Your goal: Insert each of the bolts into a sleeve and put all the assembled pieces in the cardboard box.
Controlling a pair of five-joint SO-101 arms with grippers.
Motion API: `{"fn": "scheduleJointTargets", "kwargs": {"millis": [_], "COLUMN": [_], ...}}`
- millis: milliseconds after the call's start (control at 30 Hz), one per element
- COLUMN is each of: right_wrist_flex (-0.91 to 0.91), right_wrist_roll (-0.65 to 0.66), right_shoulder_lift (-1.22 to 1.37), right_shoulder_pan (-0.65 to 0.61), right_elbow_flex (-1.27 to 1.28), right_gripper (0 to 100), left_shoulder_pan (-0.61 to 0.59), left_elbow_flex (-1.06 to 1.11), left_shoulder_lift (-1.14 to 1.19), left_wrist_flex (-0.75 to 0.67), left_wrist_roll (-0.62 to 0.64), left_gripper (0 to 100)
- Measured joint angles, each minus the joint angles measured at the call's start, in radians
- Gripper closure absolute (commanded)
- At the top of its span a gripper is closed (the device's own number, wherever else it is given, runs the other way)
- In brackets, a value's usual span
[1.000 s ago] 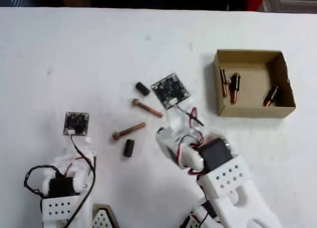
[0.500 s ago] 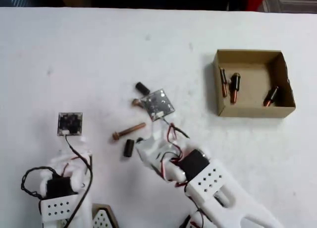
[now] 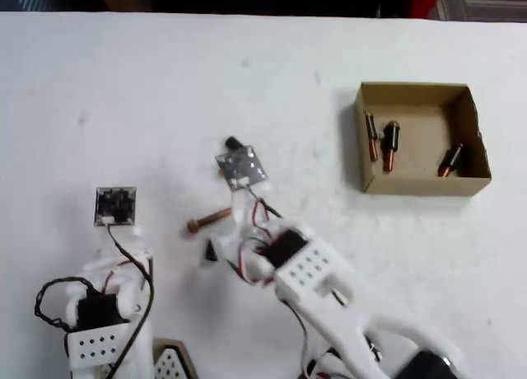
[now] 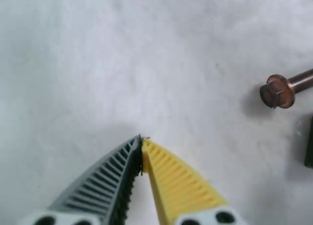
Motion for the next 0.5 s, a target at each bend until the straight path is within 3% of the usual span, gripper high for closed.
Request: {"fn": "scheduleJointTargets", "kwargs": {"millis": [233, 500], "right_wrist_flex": [0.000, -0.002], "right_wrist_roll": [-0.110, -0.178], "right_shoulder_lift": [0.261, 0.381], "right_shoulder_pan": [-0.011, -0.009], "right_elbow_flex": [-0.138, -0.224], "right_gripper": [81.5, 81.5], "left_shoulder_pan": [0.000, 0.000], "left_elbow_flex": [0.000, 0.000], "left_shoulder_lift": [0.000, 0.000], "left_wrist_flex": [0.000, 0.000], "left_wrist_roll": [0.000, 0.000], "left_gripper": [98, 98]}}
